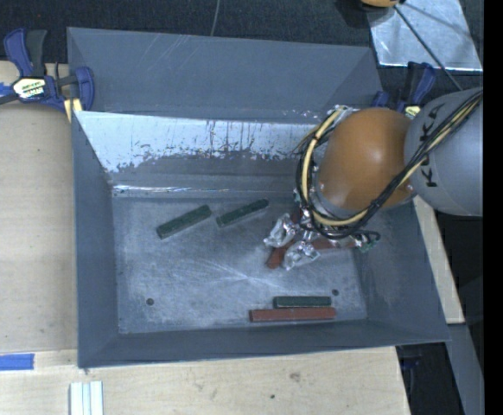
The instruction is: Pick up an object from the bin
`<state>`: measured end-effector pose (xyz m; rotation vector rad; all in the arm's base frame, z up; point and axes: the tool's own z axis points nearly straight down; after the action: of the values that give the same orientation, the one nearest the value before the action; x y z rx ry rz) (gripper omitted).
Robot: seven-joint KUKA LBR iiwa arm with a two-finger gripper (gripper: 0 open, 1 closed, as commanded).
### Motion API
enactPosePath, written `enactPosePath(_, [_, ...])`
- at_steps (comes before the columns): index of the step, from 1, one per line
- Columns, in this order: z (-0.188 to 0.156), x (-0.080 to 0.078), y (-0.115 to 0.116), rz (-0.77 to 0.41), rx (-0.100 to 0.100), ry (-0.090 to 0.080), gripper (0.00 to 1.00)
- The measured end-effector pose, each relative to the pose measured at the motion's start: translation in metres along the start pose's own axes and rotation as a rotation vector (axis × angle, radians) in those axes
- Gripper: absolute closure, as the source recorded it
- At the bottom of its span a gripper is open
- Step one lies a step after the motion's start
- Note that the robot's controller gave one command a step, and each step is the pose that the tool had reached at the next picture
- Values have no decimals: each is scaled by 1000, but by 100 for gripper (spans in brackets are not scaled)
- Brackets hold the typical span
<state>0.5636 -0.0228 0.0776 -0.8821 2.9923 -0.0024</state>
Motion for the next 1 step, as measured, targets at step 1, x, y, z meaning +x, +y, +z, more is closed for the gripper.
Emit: enactPosePath(1, [0, 0, 0, 0, 0, -1, 100])
